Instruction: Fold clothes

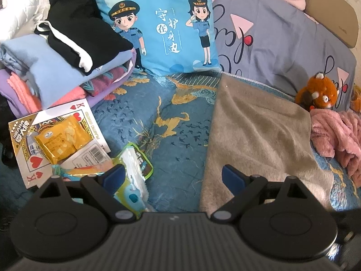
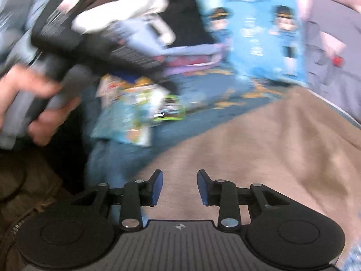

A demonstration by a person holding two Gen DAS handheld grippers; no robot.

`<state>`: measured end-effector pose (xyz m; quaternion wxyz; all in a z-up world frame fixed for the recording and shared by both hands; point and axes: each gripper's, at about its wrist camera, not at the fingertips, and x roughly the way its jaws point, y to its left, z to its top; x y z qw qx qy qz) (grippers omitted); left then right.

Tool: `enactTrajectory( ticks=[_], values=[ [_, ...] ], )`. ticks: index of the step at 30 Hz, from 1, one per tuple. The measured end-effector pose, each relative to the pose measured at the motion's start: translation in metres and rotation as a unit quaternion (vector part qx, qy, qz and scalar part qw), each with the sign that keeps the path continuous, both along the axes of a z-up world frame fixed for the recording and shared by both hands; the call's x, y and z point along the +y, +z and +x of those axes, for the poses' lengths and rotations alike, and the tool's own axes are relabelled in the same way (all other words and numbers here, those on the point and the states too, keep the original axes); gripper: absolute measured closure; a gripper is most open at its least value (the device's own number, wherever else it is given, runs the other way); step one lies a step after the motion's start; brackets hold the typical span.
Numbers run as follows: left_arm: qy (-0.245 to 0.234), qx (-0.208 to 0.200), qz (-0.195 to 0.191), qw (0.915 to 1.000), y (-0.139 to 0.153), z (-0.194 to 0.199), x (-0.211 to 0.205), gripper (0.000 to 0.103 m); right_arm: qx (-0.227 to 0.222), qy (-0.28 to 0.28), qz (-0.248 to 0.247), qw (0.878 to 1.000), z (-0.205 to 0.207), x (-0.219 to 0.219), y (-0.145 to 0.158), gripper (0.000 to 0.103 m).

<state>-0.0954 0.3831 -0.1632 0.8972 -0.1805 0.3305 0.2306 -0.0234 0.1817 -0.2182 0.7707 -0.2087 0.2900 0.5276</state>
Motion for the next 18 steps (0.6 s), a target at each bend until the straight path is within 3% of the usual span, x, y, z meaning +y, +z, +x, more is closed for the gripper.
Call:
enactTrajectory(
  ticks=[5,12,15,18],
  values=[
    [-0.015,-0.001,0.001,0.9999,-0.002,0.012,-0.013,0.009,0.023,-0.14,0.004,0.99,0.058,-0.047,0.001,0.067],
    [-0.045,0.014,0.005,0.9989,-0.022,0.044,-0.036,0.009,0.074,-0.327,0.063,0.94,0.133,-0.112,0.017,0.061],
    [-0.06,0.005,0.0,0.9982,-0.026,0.057,-0.042,0.009,0.081,-0.367,0.072,0.924,0.162,-0.132,0.017,0.061],
    [-0.075,0.004,0.009,0.9971,-0.027,0.073,-0.048,0.009,0.072,-0.378,0.072,0.92,0.192,-0.133,0.019,0.06]
  ],
)
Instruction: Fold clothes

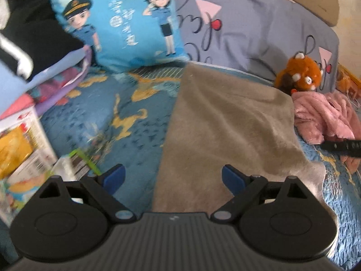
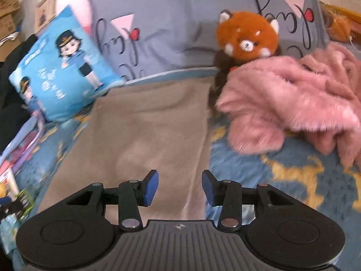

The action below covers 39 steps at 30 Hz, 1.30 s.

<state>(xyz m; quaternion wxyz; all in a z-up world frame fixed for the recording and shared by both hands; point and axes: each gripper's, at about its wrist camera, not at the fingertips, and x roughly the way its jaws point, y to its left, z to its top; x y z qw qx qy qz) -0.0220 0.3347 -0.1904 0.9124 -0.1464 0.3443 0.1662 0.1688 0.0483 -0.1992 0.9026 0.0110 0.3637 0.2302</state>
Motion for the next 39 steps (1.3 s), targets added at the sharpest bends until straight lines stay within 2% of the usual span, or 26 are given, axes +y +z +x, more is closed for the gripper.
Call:
enactTrajectory(
  ticks=[8,13,17,18,19,20,21,24,26,30,31,34,35,36,38,39],
  values=[
    [-0.035,-0.001,0.006,0.9994,-0.006,0.058,-0.013,0.009,-0.017,-0.002,0.004,1.0,0.111,0.029,0.001,0.056],
    [-0.069,0.001,0.008,0.9976,-0.014,0.094,-0.025,0.009,0.034,-0.035,0.053,0.997,0.177,0.034,-0.012,0.056],
    [-0.091,0.007,0.02,0.9956,-0.02,0.112,-0.036,0.009,0.096,-0.041,0.09,0.99,0.208,0.035,-0.03,0.058],
    [-0.095,0.009,0.02,0.9952,-0.022,0.116,-0.038,0.009,0.108,-0.036,0.101,0.988,0.212,0.036,-0.034,0.06],
    [-0.098,0.01,0.019,0.9949,-0.023,0.119,-0.039,0.009,0.117,-0.034,0.109,0.987,0.216,0.037,-0.038,0.076],
    [-0.1,0.011,0.019,0.9947,-0.024,0.121,-0.039,0.009,0.119,-0.033,0.111,0.986,0.218,0.039,-0.04,0.098],
    [-0.101,0.013,0.02,0.9946,-0.026,0.122,-0.04,0.009,0.109,-0.036,0.101,0.988,0.218,0.043,-0.039,0.098],
    [-0.101,0.017,0.022,0.9945,-0.028,0.126,-0.041,0.009,0.053,-0.047,0.072,0.995,0.22,0.052,-0.025,0.098],
    [-0.097,0.018,0.022,0.9948,-0.029,0.126,-0.04,0.009,0.017,-0.073,0.059,0.995,0.228,0.054,-0.013,0.098],
    [-0.09,0.023,0.016,0.9955,-0.032,0.126,-0.035,0.009,-0.014,-0.096,-0.005,0.995,0.242,0.068,-0.004,0.098],
    [-0.089,0.025,0.016,0.9956,-0.032,0.125,-0.034,0.009,-0.01,-0.098,-0.019,0.995,0.246,0.072,-0.004,0.098],
    [-0.088,0.027,0.016,0.9957,-0.033,0.125,-0.034,0.009,0.062,-0.085,-0.039,0.994,0.259,0.079,-0.018,0.096],
    [-0.088,0.027,0.016,0.9956,-0.034,0.125,-0.034,0.009,0.066,-0.081,-0.046,0.993,0.258,0.08,-0.018,0.091],
    [-0.09,0.029,0.017,0.9954,-0.034,0.126,-0.034,0.009,0.051,-0.084,-0.045,0.994,0.255,0.079,-0.015,0.088],
    [-0.091,0.033,0.018,0.9951,-0.036,0.127,-0.035,0.009,0.02,-0.106,-0.035,0.994,0.246,0.072,-0.003,0.074],
    [-0.091,0.034,0.018,0.9951,-0.036,0.127,-0.036,0.009,0.003,-0.12,-0.028,0.992,0.241,0.067,0.004,0.074]
  ],
)
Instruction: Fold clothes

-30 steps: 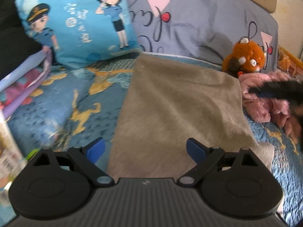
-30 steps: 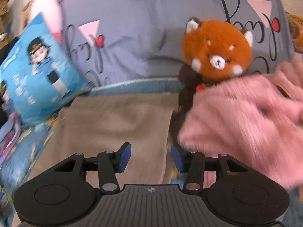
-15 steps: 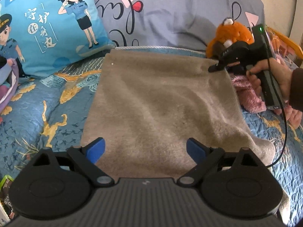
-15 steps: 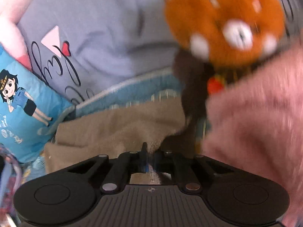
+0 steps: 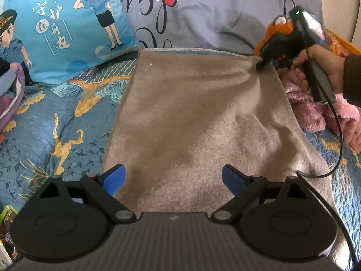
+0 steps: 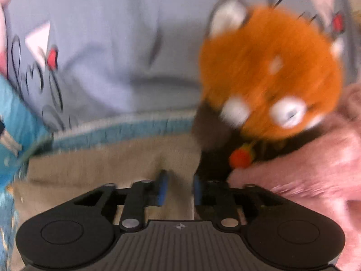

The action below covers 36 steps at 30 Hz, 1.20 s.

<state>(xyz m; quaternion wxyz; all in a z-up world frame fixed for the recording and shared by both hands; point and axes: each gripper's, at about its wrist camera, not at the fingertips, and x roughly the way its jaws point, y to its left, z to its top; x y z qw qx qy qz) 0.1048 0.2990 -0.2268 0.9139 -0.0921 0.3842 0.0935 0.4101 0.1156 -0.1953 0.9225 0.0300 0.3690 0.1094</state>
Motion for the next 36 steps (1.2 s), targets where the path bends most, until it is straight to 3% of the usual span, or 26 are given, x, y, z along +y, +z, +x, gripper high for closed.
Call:
enactTrajectory(
  ticks=[3,5,7,10,13,17,21,27,29,31,34,36],
  values=[
    [0.0,0.001,-0.004,1.0,0.0,0.001,0.0,0.009,-0.048,-0.025,-0.016,0.998,-0.009,-0.004,0.02,0.074],
    [0.0,-0.001,-0.012,0.9999,0.0,0.002,0.0,0.009,-0.095,0.016,-0.074,0.993,-0.016,0.014,0.031,0.074],
    [-0.002,-0.002,-0.019,0.9998,-0.001,0.004,-0.001,0.009,-0.108,0.101,-0.121,0.982,-0.019,0.044,0.033,0.074],
    [-0.011,-0.003,-0.018,0.9998,-0.002,0.01,-0.003,0.009,-0.107,0.223,-0.181,0.952,-0.024,0.096,0.022,0.073],
    [-0.025,-0.009,-0.021,0.9994,-0.001,0.015,-0.005,0.009,-0.103,0.332,-0.232,0.908,-0.028,0.146,0.011,0.074],
    [-0.041,-0.013,-0.029,0.9987,-0.001,0.019,-0.007,0.007,-0.092,0.387,-0.248,0.883,-0.024,0.197,-0.002,0.074],
    [-0.041,-0.007,-0.048,0.998,-0.006,0.024,-0.004,0.007,-0.063,0.389,-0.205,0.896,-0.009,0.25,-0.001,0.069],
    [-0.034,-0.006,-0.035,0.9988,-0.005,0.022,0.001,0.007,0.006,0.377,-0.199,0.905,-0.003,0.311,-0.01,0.067],
    [-0.027,-0.006,-0.036,0.999,-0.006,0.02,0.006,0.007,0.031,0.375,-0.199,0.905,-0.006,0.317,-0.018,0.066],
    [-0.019,-0.005,-0.044,0.9988,-0.007,0.018,0.012,0.007,0.038,0.378,-0.228,0.896,-0.013,0.327,-0.031,0.066],
    [-0.011,-0.005,-0.059,0.9982,-0.007,0.015,0.022,0.007,0.024,0.37,-0.298,0.88,-0.025,0.337,-0.046,0.079],
    [-0.009,-0.01,-0.065,0.9978,-0.005,0.012,0.027,0.007,0.02,0.355,-0.293,0.888,-0.025,0.337,-0.045,0.092]
  ],
)
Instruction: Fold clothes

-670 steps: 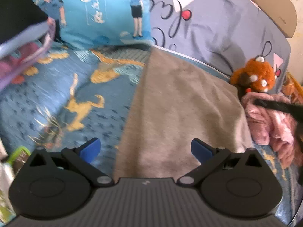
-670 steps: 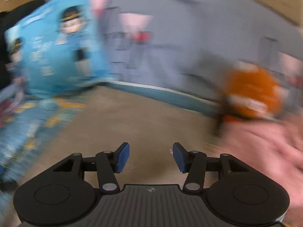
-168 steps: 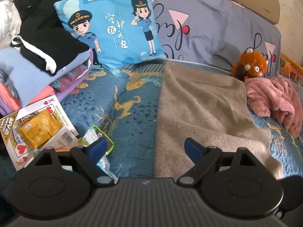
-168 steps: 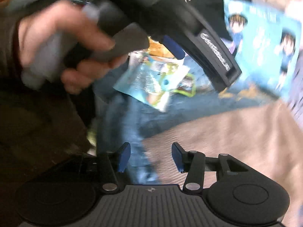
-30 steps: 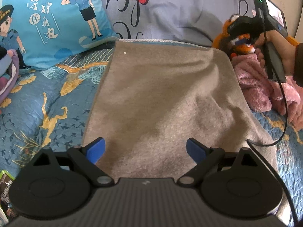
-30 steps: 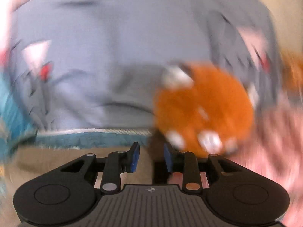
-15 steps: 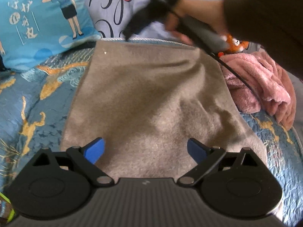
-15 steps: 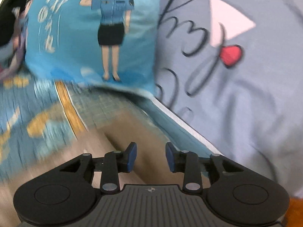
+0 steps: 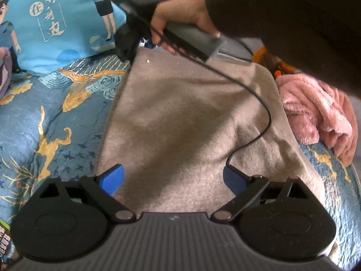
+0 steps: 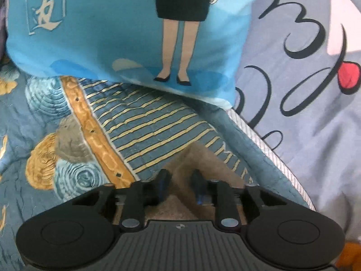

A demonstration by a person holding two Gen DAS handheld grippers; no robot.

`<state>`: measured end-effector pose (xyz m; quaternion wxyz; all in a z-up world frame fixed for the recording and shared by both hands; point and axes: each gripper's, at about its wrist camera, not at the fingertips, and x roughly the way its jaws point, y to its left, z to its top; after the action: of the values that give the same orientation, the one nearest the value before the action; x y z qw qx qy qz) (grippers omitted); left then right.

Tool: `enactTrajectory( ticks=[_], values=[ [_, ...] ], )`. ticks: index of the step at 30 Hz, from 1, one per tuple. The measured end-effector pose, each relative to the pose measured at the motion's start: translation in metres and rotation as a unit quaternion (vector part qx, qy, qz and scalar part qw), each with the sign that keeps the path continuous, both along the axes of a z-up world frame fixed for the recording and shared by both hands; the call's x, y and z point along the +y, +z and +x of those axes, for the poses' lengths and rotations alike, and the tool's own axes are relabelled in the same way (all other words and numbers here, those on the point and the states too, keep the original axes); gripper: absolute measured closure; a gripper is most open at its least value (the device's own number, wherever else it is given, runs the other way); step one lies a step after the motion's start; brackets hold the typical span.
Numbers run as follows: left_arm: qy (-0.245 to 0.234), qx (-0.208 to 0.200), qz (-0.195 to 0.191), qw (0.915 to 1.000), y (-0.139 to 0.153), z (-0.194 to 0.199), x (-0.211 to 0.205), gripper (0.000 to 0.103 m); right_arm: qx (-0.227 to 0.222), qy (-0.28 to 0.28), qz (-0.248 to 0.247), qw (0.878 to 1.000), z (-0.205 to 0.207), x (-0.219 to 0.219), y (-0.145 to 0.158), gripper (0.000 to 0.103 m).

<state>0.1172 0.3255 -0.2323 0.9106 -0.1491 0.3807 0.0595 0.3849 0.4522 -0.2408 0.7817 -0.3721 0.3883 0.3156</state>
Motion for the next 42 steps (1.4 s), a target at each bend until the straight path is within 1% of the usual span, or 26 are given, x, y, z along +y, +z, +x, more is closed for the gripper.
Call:
enactTrajectory(
  ticks=[1,2,6,11,13,15,16,17,20,21,23,24,26,28,29,31,34,36,37,38,40,42],
  values=[
    [0.002,-0.004,-0.005,1.0,0.001,-0.001,0.002,0.007,0.0,-0.016,0.013,1.0,0.003,-0.001,0.004,0.096],
    [0.003,-0.007,-0.01,0.9999,0.002,-0.002,0.004,0.007,-0.005,-0.028,0.023,0.999,0.005,-0.003,0.008,0.097],
    [0.01,-0.009,-0.025,0.9996,0.001,-0.004,0.01,0.007,-0.052,-0.065,0.055,0.995,0.015,-0.005,0.03,0.098],
    [0.017,-0.011,-0.041,0.999,0.0,-0.005,0.016,0.007,-0.102,-0.11,0.104,0.983,0.036,-0.002,0.06,0.099],
    [0.017,-0.011,-0.041,0.9989,0.0,-0.006,0.016,0.007,-0.111,-0.131,0.12,0.978,0.044,0.0,0.064,0.1],
    [0.018,-0.013,-0.039,0.999,0.001,-0.006,0.017,0.007,-0.128,-0.144,0.132,0.972,0.049,0.002,0.064,0.103],
    [0.02,-0.014,-0.04,0.9989,0.001,-0.006,0.019,0.007,-0.137,-0.147,0.137,0.97,0.05,0.003,0.063,0.103],
    [0.022,-0.014,-0.043,0.9988,0.001,-0.006,0.02,0.007,-0.133,-0.149,0.148,0.969,0.052,0.003,0.063,0.099],
    [0.025,-0.014,-0.041,0.9987,0.001,-0.005,0.023,0.007,-0.084,-0.149,0.191,0.967,0.053,-0.007,0.066,0.096],
    [0.028,-0.013,-0.04,0.9987,0.001,-0.006,0.025,0.007,-0.081,-0.145,0.194,0.967,0.051,-0.014,0.07,0.095],
    [0.034,-0.013,-0.039,0.9986,0.002,-0.007,0.027,0.007,-0.075,-0.136,0.201,0.967,0.047,-0.028,0.076,0.085],
    [0.036,-0.014,-0.041,0.9984,0.002,-0.008,0.028,0.007,-0.074,-0.13,0.2,0.968,0.045,-0.037,0.08,0.083],
    [0.036,-0.018,-0.04,0.9984,0.004,-0.01,0.028,0.007,-0.081,-0.116,0.18,0.974,0.043,-0.061,0.085,0.081],
    [0.033,-0.02,-0.03,0.9988,0.005,-0.01,0.026,0.007,-0.09,-0.108,0.156,0.978,0.041,-0.091,0.09,0.077],
    [0.032,-0.019,-0.027,0.9989,0.005,-0.01,0.024,0.006,-0.096,-0.109,0.143,0.979,0.042,-0.106,0.092,0.074],
    [0.031,-0.017,-0.024,0.9991,0.005,-0.009,0.023,0.006,-0.105,-0.111,0.117,0.981,0.042,-0.136,0.095,0.069],
    [0.031,-0.013,-0.02,0.9992,0.003,-0.006,0.02,0.006,-0.106,-0.12,0.081,0.984,0.042,-0.183,0.095,0.067],
    [0.03,-0.011,-0.017,0.9993,0.002,-0.004,0.019,0.006,-0.102,-0.133,0.067,0.984,0.041,-0.207,0.086,0.066],
    [0.028,-0.01,-0.016,0.9994,0.001,-0.003,0.019,0.006,-0.101,-0.141,0.07,0.982,0.038,-0.221,0.085,0.066],
    [0.025,-0.011,-0.013,0.9995,0.002,-0.003,0.018,0.006,-0.098,-0.151,0.082,0.98,0.033,-0.235,0.085,0.066],
    [0.023,-0.014,-0.004,0.9996,0.004,-0.003,0.017,0.005,-0.08,-0.175,0.124,0.973,0.013,-0.267,0.084,0.066],
    [0.025,-0.017,0.004,0.9995,0.005,-0.002,0.019,0.005,-0.058,-0.191,0.174,0.964,-0.016,-0.294,0.083,0.066]
  ],
)
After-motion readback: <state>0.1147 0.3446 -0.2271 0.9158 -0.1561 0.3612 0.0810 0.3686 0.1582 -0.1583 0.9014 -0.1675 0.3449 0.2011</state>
